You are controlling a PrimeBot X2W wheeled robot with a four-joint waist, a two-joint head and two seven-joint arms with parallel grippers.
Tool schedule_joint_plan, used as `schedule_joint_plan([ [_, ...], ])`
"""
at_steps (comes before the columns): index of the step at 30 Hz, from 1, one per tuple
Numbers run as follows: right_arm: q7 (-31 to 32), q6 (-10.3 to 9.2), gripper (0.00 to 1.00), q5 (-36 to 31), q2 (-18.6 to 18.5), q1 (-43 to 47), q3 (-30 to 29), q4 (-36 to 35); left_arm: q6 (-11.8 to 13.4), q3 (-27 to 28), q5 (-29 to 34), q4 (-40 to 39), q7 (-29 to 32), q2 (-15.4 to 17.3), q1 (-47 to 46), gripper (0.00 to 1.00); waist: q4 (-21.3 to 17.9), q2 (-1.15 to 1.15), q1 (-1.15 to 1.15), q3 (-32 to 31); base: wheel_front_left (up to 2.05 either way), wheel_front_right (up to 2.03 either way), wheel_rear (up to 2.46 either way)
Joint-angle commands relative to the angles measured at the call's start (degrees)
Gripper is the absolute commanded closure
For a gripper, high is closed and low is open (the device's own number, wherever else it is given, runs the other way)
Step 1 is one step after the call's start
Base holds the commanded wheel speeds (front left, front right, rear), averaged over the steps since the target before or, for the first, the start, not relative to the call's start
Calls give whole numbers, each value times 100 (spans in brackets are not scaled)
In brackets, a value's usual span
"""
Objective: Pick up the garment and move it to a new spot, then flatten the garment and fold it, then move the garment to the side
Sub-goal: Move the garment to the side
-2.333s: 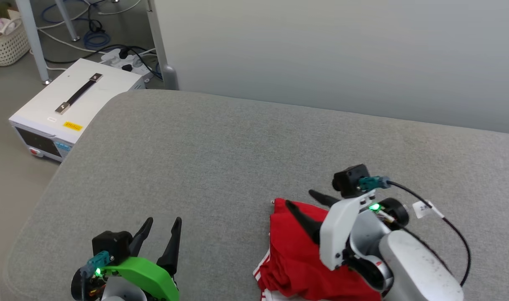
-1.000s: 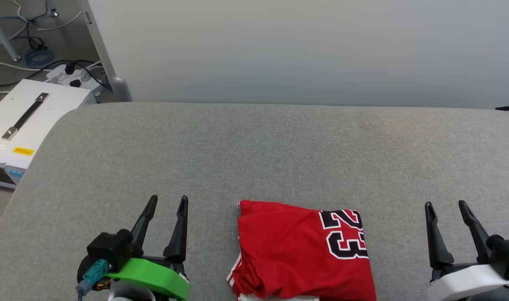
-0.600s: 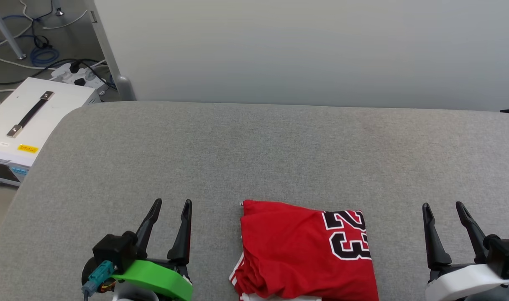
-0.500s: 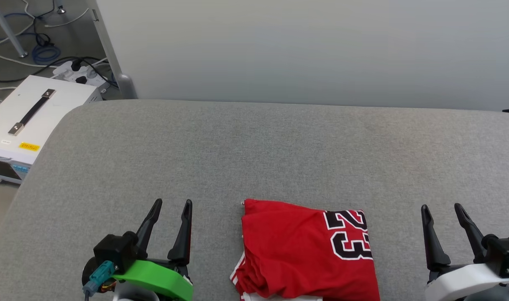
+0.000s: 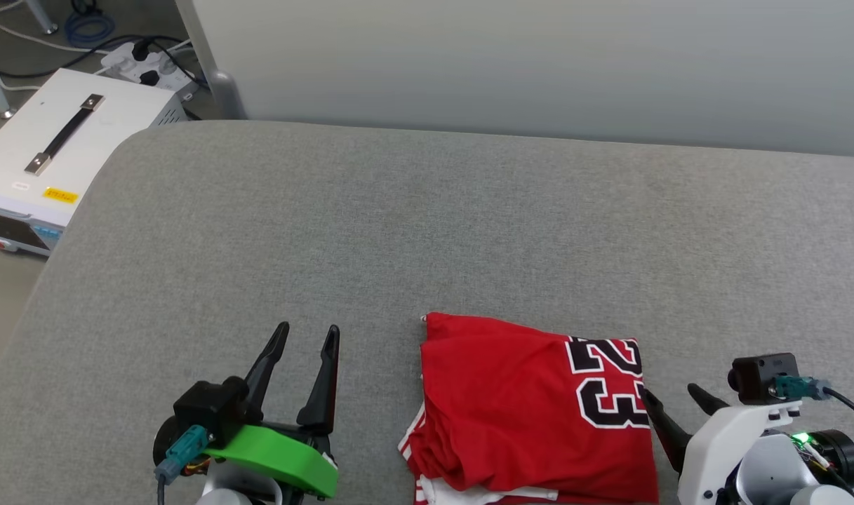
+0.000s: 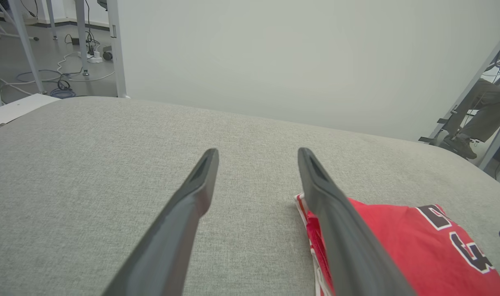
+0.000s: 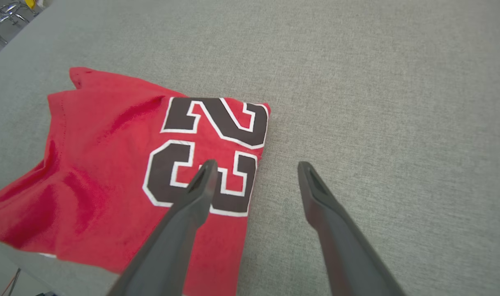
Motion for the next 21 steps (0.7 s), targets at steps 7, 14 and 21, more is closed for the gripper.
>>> schedule_joint_plan([
  [7,1232,-4,0,88,205,-352,-63,381,-16,-79,-9,30,-34,-4,-283,0,361,0,0,334,0,0,0],
  [14,1817,-4,0,48,369,-513,-28,953,-16,-127,-29,56,-34,9,-408,0,556,0,0,484,0,0,0],
  [21,1801,-4,100,78,409,-539,208,1355,-16,-119,-31,102,-34,21,-394,0,575,0,0,461,0,0,0],
])
